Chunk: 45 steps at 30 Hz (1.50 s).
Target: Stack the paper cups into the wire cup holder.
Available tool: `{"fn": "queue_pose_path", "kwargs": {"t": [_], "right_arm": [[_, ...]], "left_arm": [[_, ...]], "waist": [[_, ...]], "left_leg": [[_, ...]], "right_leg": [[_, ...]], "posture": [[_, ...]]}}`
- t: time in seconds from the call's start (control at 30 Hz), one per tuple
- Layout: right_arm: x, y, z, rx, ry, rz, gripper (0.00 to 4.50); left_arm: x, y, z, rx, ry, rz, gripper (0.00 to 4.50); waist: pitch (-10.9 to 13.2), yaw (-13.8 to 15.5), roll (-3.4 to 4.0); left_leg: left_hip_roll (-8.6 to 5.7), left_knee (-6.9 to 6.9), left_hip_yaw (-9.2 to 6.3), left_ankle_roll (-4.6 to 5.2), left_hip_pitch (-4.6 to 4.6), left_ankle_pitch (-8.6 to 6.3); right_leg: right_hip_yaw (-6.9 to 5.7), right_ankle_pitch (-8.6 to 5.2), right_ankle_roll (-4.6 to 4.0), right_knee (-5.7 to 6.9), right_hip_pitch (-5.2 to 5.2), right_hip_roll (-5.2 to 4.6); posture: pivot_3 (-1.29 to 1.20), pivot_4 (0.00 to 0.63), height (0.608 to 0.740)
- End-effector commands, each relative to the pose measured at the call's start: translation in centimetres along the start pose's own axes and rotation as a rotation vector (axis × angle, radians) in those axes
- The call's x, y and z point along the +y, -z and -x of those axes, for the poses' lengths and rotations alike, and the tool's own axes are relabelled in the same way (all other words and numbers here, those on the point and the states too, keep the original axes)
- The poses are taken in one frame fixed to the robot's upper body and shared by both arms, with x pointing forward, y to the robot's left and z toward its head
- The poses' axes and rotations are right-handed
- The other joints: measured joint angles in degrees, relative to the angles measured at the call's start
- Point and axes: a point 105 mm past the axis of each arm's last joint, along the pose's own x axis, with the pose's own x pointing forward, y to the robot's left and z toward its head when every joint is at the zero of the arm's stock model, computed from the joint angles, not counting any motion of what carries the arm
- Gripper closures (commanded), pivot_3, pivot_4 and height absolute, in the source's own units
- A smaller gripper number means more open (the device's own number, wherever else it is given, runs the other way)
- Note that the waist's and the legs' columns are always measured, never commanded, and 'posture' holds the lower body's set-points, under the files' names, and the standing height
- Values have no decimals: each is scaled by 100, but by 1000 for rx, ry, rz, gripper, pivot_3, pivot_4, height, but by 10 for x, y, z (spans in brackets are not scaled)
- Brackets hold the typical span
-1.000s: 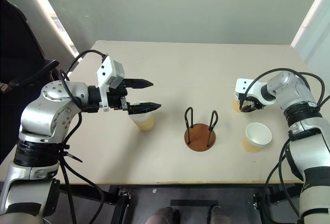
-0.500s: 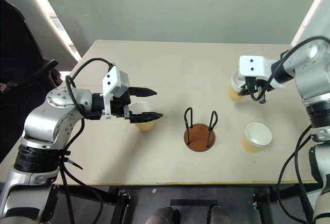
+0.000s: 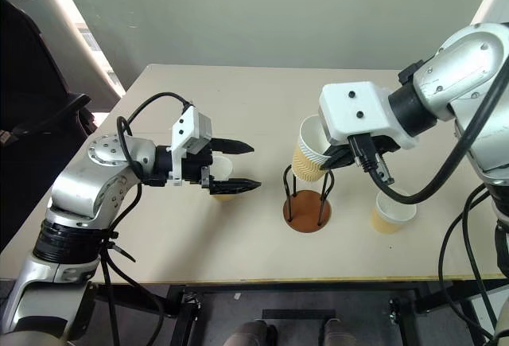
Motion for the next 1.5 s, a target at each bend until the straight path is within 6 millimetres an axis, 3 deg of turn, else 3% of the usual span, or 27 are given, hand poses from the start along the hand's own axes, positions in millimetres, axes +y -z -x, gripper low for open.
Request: {"fn": "queue_pose_path", "kwargs": {"t": [0.03,0.37,0.47,0.73,0.9,1.07,1.27,1.5], "right_arm": [[-3,7,-5,38,11,40,4472],[1,18,-33,55,-50,81,4472],[1,19,-38,59,-56,92,3945],[-13,15,-30,-1,73,25,1226],[-27,3,1,-160,225,-180,1226],[-23,-1,23,-261,278,-329,1226],[-19,-3,29,-299,286,-397,1226],[-16,-4,26,-310,281,-420,1226]], "left_arm": [[-1,-10,2,-19,-2,-49,0],[-3,-9,4,-22,-17,-40,0],[-2,-8,5,-18,-22,-43,0],[-2,-9,7,-2,-46,-77,0],[8,-6,21,110,-133,-176,0],[6,19,38,380,-145,-336,0],[-1,33,37,474,-92,-371,0],[13,51,37,555,-118,-410,0]], "waist": [[0,-4,0],[0,-15,0],[0,-13,0],[0,-14,0],[0,-15,-1],[0,-15,0],[0,-12,0],[0,-14,0]], "left_leg": [[0,-1,0,0,1,0],[2,-2,1,1,0,0],[1,1,2,2,-3,-1],[2,0,2,1,-1,0],[1,1,4,0,-2,0],[1,-7,2,-8,0,4],[0,-18,-1,-14,1,1],[0,-26,-3,-18,2,0]], "right_leg": [[0,0,0,2,-1,0],[-2,4,6,-1,0,1],[-2,6,10,-5,1,-1],[-1,7,10,-2,1,0],[0,7,10,-5,2,0],[3,2,4,-10,0,4],[2,-7,-3,-6,-6,3],[3,-6,-4,2,-15,3]], "posture": [[0,150,740],[0,150,740],[0,150,740],[0,150,740],[0,150,740],[0,150,740],[0,150,740],[0,150,740]]}}
